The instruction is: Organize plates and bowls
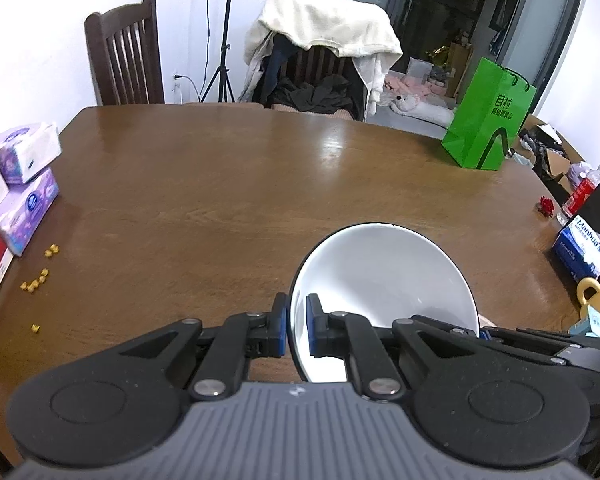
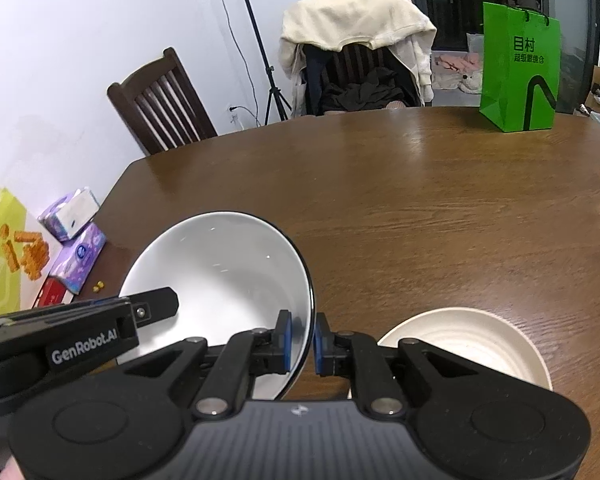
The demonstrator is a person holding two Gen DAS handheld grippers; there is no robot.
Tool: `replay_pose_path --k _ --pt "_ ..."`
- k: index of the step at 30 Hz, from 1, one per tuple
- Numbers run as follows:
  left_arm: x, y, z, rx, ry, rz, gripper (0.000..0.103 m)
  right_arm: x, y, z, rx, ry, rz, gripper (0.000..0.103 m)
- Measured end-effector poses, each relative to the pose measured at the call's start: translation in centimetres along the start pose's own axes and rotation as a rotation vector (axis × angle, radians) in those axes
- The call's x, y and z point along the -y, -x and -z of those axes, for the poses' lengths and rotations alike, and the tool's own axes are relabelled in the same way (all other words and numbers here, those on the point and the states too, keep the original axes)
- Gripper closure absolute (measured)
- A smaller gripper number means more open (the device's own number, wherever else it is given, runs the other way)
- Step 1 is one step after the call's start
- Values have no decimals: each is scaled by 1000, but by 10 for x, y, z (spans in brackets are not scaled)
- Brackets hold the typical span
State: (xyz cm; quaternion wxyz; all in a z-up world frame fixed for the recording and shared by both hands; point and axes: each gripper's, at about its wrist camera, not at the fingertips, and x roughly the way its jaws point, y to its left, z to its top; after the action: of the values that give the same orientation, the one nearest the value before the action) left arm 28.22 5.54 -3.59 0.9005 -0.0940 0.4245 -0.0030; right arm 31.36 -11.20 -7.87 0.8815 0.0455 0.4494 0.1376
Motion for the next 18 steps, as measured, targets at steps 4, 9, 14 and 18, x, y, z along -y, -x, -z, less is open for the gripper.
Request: replay_pose_path --k 4,9,14,18 --pt "-13 1 8 -13 7 0 93 -10 -4 8 -13 4 -2 93" --pt "-30 4 15 -24 17 -8 93 -23 -10 19 -28 3 -9 93" --pt "-49 7 24 -38 33 -15 93 -40 -15 29 -43 13 -19 92" --pt "-63 11 32 -48 48 -22 93 -53 -19 37 -60 24 -28 92"
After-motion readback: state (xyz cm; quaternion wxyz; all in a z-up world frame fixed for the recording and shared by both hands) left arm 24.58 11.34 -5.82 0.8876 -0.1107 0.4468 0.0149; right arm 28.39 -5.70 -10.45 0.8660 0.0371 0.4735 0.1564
